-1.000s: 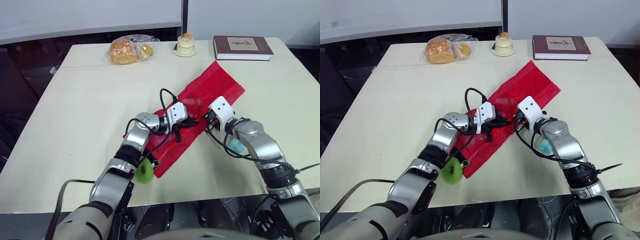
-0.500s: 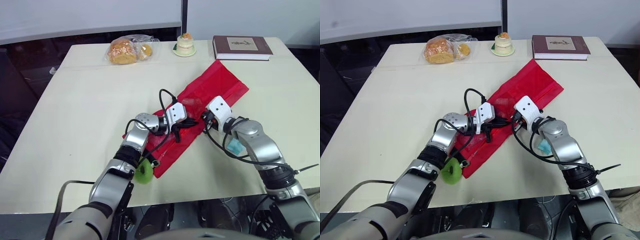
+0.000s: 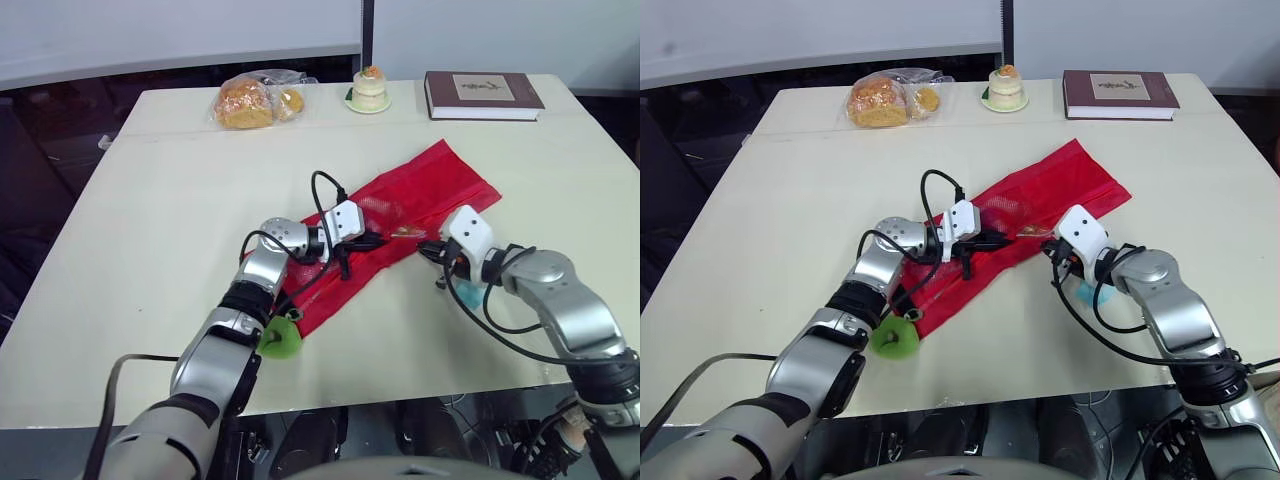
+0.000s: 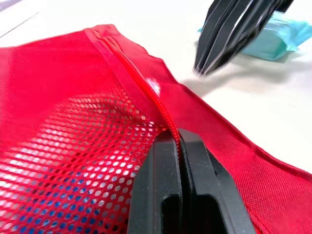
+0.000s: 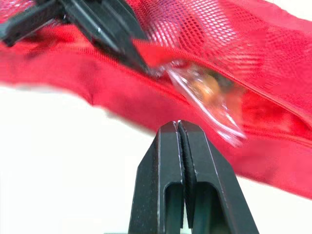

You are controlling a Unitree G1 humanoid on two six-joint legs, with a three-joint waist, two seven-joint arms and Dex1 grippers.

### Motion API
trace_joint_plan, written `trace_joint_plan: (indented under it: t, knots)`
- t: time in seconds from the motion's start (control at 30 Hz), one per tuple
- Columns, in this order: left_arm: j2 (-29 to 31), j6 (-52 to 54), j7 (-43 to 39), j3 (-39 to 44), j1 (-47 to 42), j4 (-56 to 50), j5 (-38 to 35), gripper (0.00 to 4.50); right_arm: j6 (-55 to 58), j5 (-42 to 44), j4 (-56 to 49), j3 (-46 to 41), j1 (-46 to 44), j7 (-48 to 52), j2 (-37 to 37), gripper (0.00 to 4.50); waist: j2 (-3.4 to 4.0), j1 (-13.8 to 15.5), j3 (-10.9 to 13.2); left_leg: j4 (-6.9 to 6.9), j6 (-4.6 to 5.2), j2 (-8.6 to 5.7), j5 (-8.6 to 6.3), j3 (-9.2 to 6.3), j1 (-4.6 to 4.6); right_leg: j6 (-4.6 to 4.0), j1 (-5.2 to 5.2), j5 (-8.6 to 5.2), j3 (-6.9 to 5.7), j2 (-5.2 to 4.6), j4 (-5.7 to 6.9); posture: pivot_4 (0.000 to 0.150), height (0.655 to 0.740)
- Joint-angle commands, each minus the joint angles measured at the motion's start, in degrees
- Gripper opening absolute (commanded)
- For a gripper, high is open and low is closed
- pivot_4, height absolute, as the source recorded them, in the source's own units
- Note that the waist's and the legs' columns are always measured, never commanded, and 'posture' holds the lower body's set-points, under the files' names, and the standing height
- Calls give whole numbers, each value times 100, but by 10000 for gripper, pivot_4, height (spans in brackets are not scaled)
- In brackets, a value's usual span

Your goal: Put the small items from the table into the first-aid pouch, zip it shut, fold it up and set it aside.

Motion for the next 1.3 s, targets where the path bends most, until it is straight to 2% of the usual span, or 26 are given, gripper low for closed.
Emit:
trace_joint_plan:
  t: [0.03, 0.3, 0.63, 0.83, 1.07, 1.3]
  knots:
    - [102, -424, -456, 94, -204, 189, -178, 0, 43, 122, -163, -258, -52, -41, -89, 807, 0, 3, 0, 0, 0, 0, 0, 0, 0, 0, 0, 0, 0, -1, 0, 1500, 7289]
    - [85, -583, -1310, 164, -377, 475, -456, 0, -285, -168, 269, 158, -155, -253, 91, 807, 0, 1, 0, 0, 0, -1, 0, 1, -1, 0, 0, 0, 1, -1, -1, 1500, 7289]
    - [27, -628, -1364, 133, -291, 447, -418, 0, -409, -193, 621, 582, -579, -408, 948, 807, 0, -5, 0, 2, 0, -1, 0, 0, -1, 0, 0, 0, 0, 1, 0, 1500, 7289]
    - [-9, -658, -1378, 93, -249, 414, -401, 0, -631, -480, 1194, 486, -824, -992, 1517, 807, 0, -6, 0, 2, 0, -2, 0, -1, -1, 0, -1, 0, 0, 2, 0, 1500, 7289]
    - [8, -679, -1373, 83, -189, 381, -389, 0, -794, -524, 1152, 393, -685, -986, 1409, 807, 0, -7, 0, 2, 0, -2, 0, -1, -1, 0, -1, 0, -1, 3, 0, 1500, 7289]
    - [36, -707, -1305, 103, -216, 438, -363, 0, -176, 185, -21, 13, -193, -232, 570, 807, 0, -6, 0, 3, 0, -3, 0, -3, -4, 0, -1, 0, -3, 2, 0, 1500, 7289]
